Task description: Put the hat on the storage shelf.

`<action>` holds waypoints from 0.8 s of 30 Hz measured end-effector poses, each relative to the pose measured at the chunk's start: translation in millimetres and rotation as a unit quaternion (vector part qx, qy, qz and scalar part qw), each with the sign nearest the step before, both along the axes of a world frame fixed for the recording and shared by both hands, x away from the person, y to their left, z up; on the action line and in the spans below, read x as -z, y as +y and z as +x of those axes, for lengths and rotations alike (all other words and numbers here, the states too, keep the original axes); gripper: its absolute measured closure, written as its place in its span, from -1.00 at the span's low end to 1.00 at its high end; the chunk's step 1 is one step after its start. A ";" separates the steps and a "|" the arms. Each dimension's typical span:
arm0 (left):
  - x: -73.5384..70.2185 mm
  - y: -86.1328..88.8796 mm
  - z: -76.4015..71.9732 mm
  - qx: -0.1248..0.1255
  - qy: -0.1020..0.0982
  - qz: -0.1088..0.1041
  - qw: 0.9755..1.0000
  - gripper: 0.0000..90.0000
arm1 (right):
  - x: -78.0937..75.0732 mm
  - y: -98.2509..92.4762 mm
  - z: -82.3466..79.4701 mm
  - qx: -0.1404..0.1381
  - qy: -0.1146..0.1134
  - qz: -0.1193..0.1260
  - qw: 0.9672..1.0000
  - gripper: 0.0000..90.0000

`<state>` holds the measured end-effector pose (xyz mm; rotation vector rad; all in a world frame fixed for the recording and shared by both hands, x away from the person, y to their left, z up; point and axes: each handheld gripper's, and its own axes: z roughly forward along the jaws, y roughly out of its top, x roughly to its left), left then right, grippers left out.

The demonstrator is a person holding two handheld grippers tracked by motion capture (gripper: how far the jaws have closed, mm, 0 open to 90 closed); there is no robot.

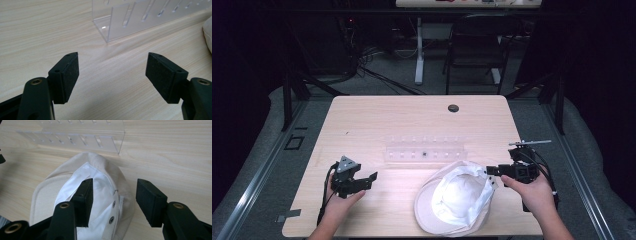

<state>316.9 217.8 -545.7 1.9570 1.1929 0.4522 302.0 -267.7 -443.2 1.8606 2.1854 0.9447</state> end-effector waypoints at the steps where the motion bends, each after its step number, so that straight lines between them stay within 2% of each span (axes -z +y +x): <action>1: -0.3 0.2 0.0 0.001 -0.001 0.001 1.000 -0.40 | -0.2 1.2 0.3 -0.002 0.001 -0.003 1.000 0.05; 5: -0.4 1.0 0.3 -0.001 0.000 0.000 1.000 -0.40 | 0.0 5.1 1.0 -0.011 0.006 -0.008 1.000 0.04; 11: -0.2 1.1 0.6 -0.001 0.000 -0.001 1.000 -0.40 | 9.2 9.0 5.4 -0.013 0.021 -0.020 0.999 0.04; 12: -0.1 1.0 0.5 0.000 0.001 0.000 1.000 -0.40 | 13.2 8.9 7.6 -0.013 0.035 -0.027 0.999 0.03; 15: 0.0 0.8 0.6 0.000 0.003 0.001 1.000 -0.40 | 17.2 9.0 9.5 -0.011 0.040 -0.026 0.999 0.01; 16: 0.0 1.0 0.7 0.000 0.004 0.002 1.000 -0.40 | 21.5 9.1 12.0 -0.009 0.054 -0.027 0.998 0.01; 17: 0.0 1.0 0.7 0.000 0.004 0.002 1.000 -0.40 | 21.5 9.1 12.0 -0.009 0.054 -0.027 0.998 0.01; 18: 0.0 1.1 0.7 -0.001 0.003 0.002 1.000 -0.40 | 24.0 8.7 14.0 -0.015 0.067 -0.033 0.997 0.02; 22: 0.0 0.9 0.6 -0.003 0.003 0.002 1.000 -0.40 | 27.1 10.8 16.2 -0.013 0.079 -0.037 0.996 0.11; 24: 0.1 0.8 0.7 -0.002 0.004 0.003 1.000 -0.40 | 29.6 13.9 17.7 -0.011 0.098 -0.034 0.995 0.17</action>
